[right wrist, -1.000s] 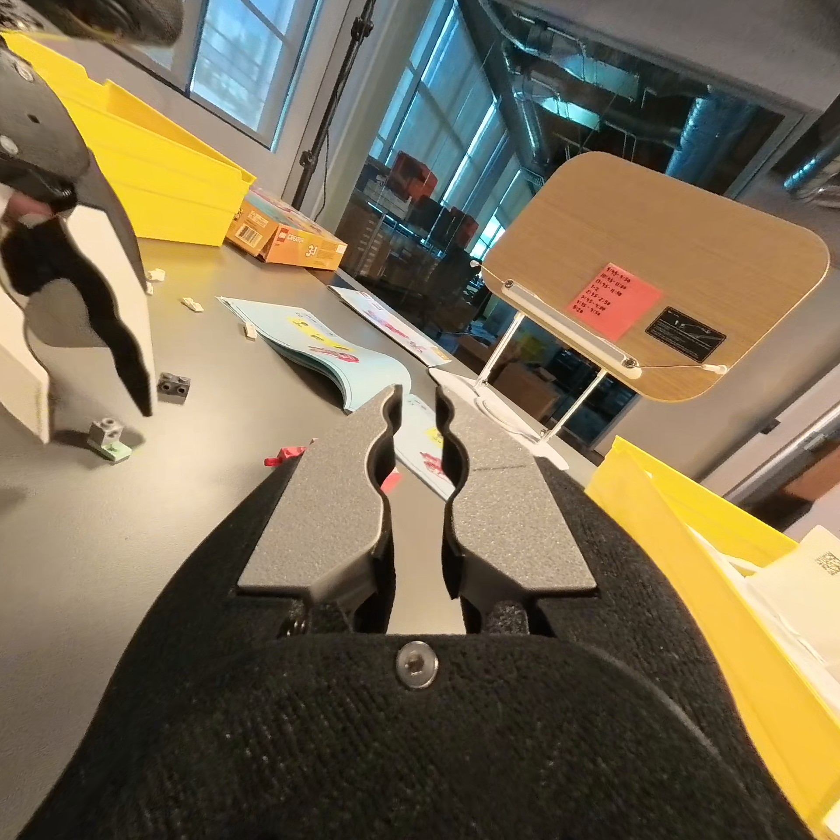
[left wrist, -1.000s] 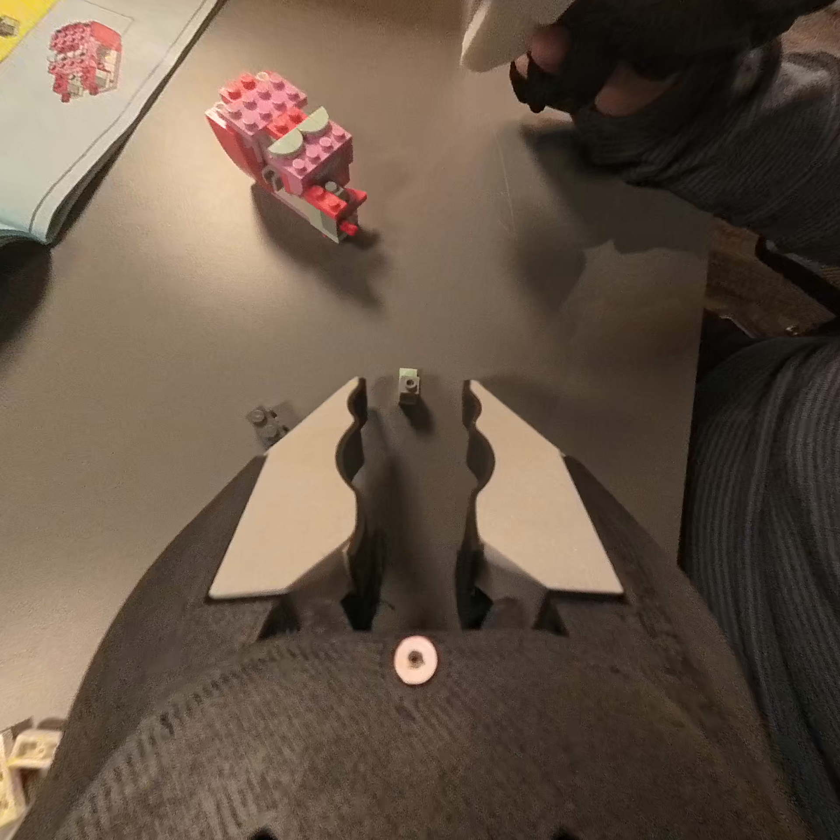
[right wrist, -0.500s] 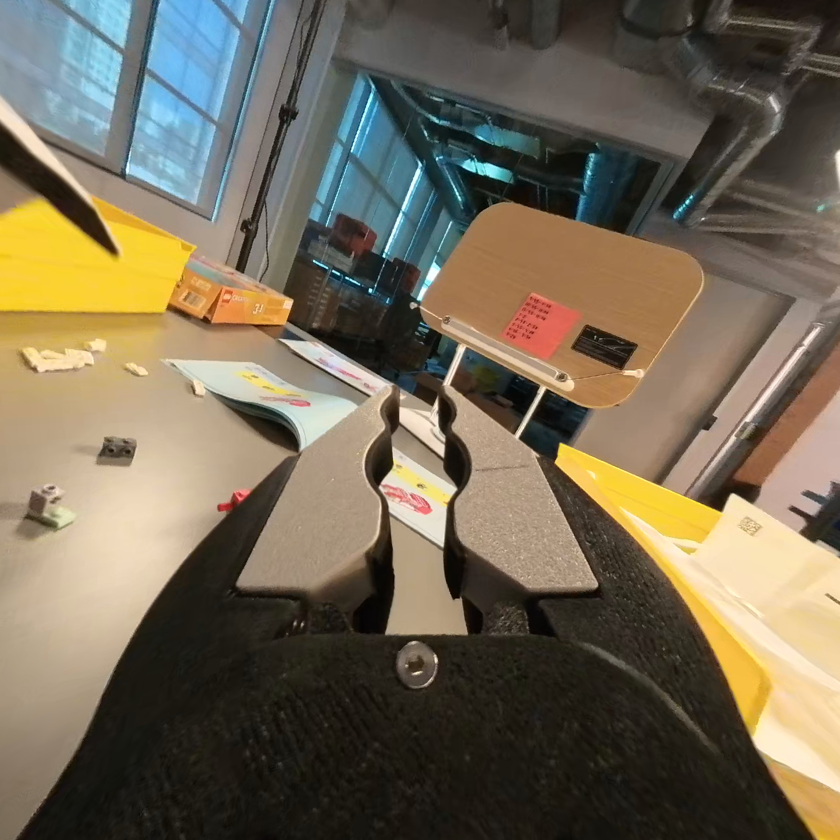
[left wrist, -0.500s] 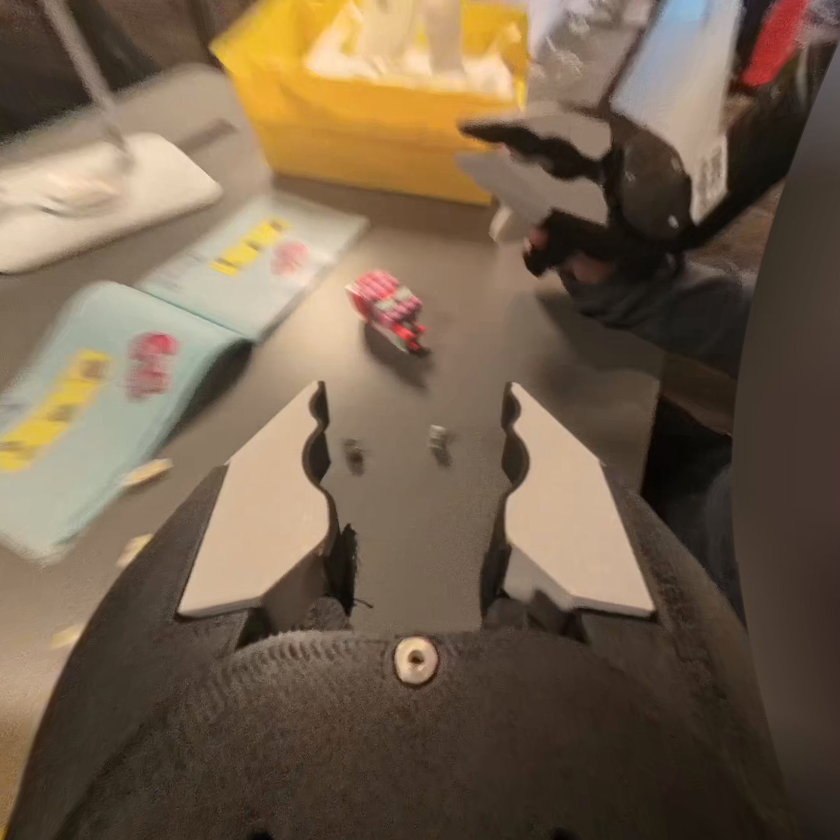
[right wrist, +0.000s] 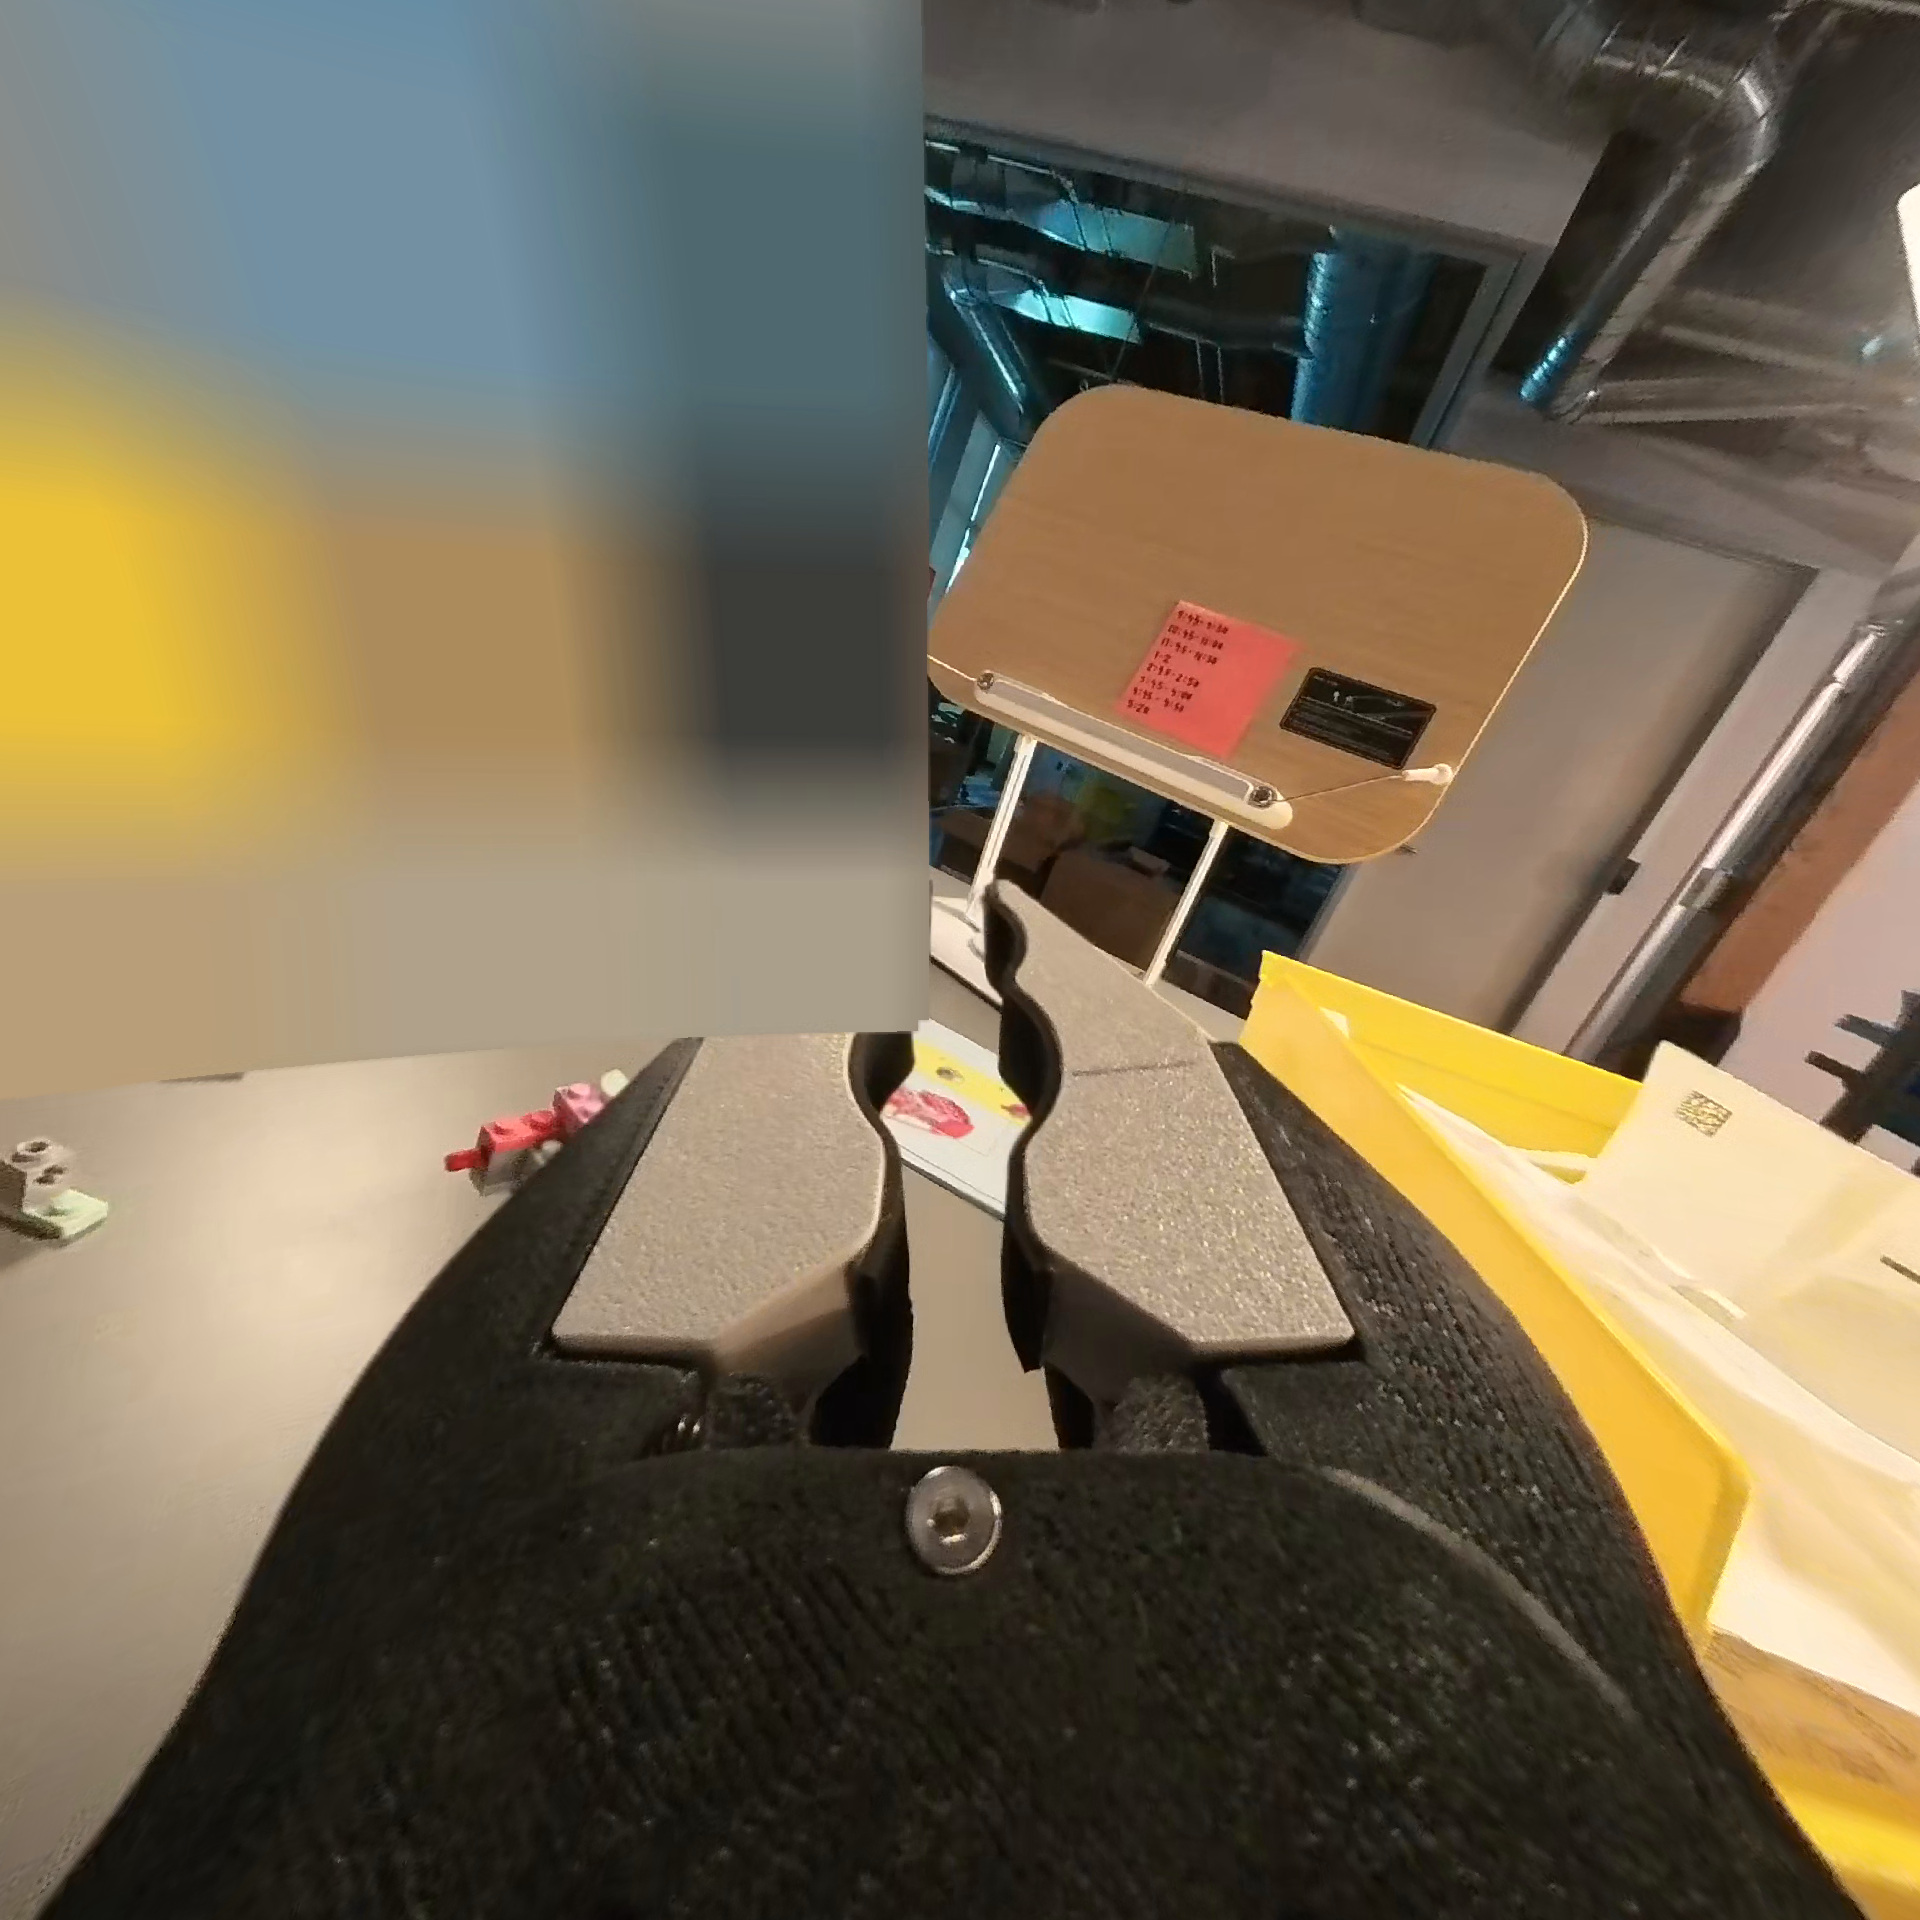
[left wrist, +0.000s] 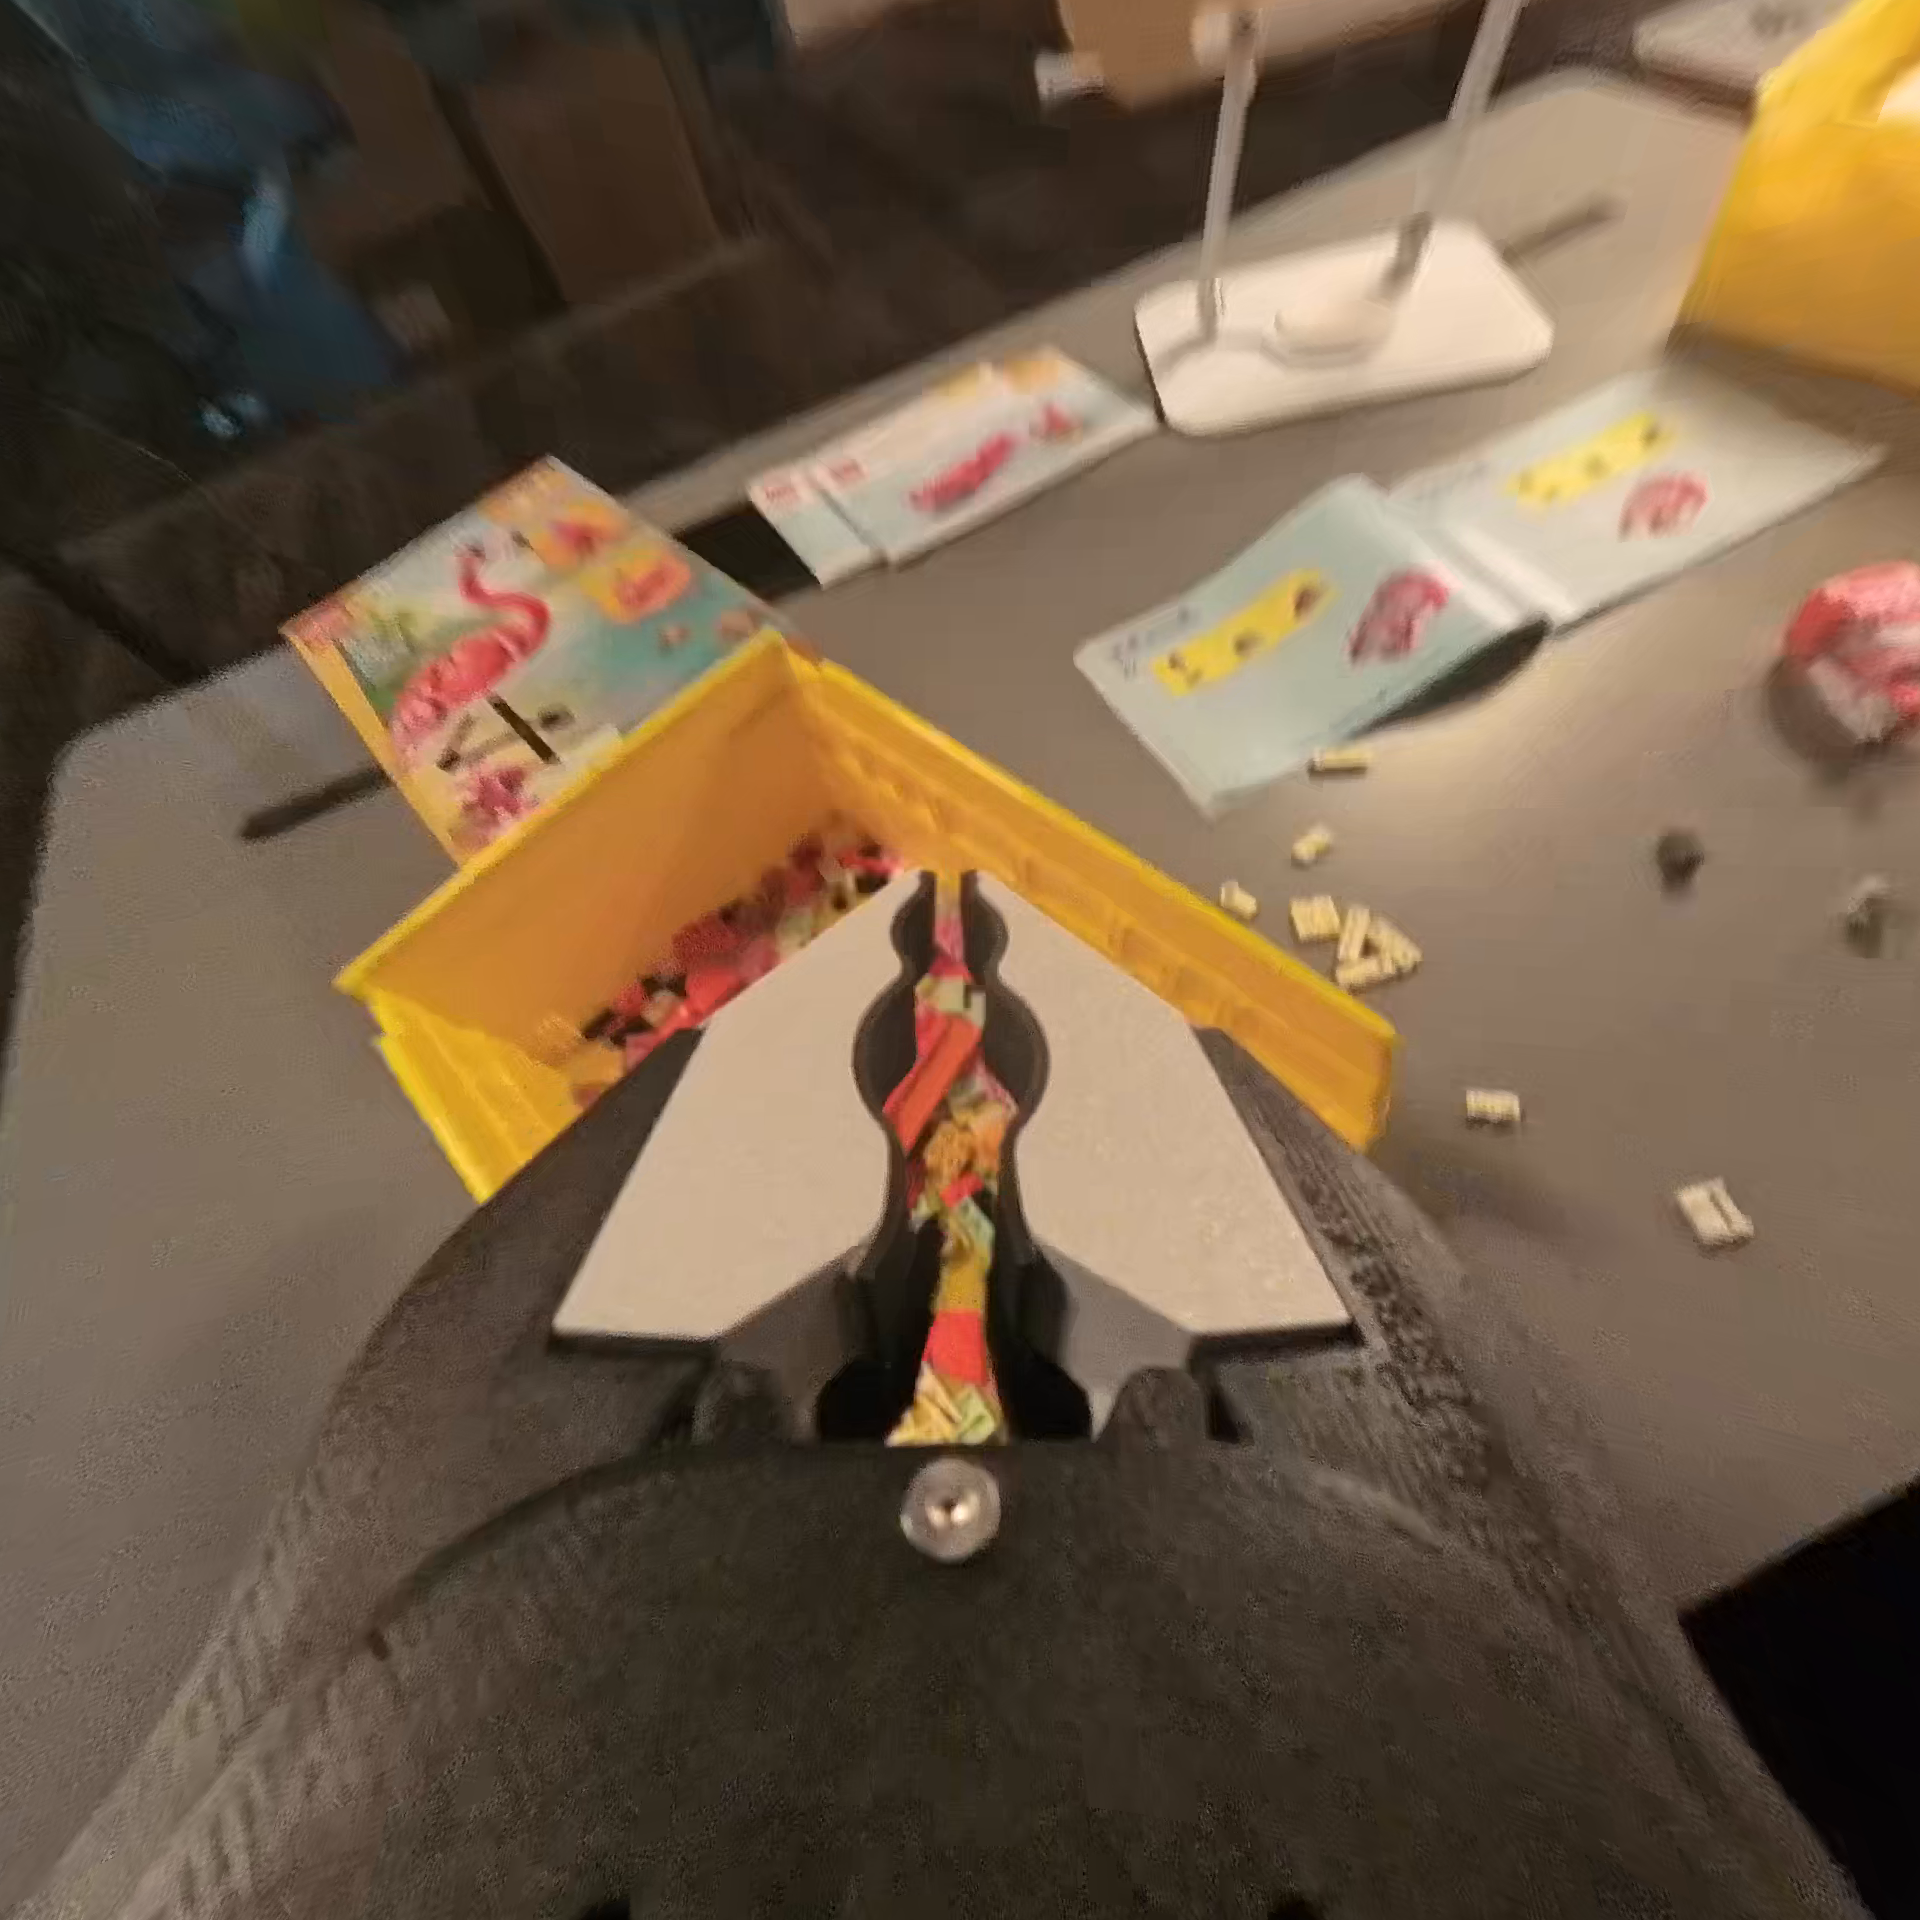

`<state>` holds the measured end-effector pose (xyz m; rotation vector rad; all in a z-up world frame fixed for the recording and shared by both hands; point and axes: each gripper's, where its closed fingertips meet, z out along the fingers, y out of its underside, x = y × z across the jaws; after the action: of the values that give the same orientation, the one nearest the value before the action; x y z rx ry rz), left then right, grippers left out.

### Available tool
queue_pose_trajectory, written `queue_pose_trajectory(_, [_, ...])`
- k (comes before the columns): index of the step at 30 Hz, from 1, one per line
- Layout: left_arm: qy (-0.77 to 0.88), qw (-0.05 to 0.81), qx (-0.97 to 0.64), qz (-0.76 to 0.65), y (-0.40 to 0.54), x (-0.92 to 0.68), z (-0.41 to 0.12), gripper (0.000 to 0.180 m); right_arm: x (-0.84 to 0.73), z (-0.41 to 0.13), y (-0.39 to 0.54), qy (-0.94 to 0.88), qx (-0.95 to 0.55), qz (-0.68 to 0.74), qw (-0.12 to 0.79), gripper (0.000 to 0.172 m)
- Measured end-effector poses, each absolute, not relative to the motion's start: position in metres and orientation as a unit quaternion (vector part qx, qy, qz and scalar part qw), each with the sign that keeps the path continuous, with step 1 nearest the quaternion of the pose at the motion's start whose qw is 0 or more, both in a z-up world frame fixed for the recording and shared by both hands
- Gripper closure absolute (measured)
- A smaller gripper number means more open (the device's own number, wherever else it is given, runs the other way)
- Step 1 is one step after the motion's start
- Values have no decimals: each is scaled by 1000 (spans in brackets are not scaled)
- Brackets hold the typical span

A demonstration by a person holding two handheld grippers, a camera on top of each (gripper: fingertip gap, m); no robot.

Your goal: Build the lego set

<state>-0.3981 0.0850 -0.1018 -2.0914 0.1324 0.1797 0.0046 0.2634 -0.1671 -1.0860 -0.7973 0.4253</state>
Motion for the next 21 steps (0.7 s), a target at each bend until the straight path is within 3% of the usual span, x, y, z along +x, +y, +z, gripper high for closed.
queue_pose_trajectory(2, [73,441,-893,44,89,-402,-129,175,2,-172,264,-378,-504,196,751,172])
queue_pose_trajectory(8, [56,284,-956,-44,87,-407,-205,168,-7,-184,268,-397,-520,189,733,172])
queue_pose_trajectory(10, [54,230,-968,-85,82,-401,-225,178,-8,-187,269,-402,-523,190,727,172])
queue_pose_trajectory(16, [47,183,-981,-49,88,-422,-243,177,-10,-189,270,-403,-526,187,725,172])
queue_pose_trajectory(21, [42,58,-997,-21,67,-434,-260,159,-9,-189,272,-400,-527,176,729,172])
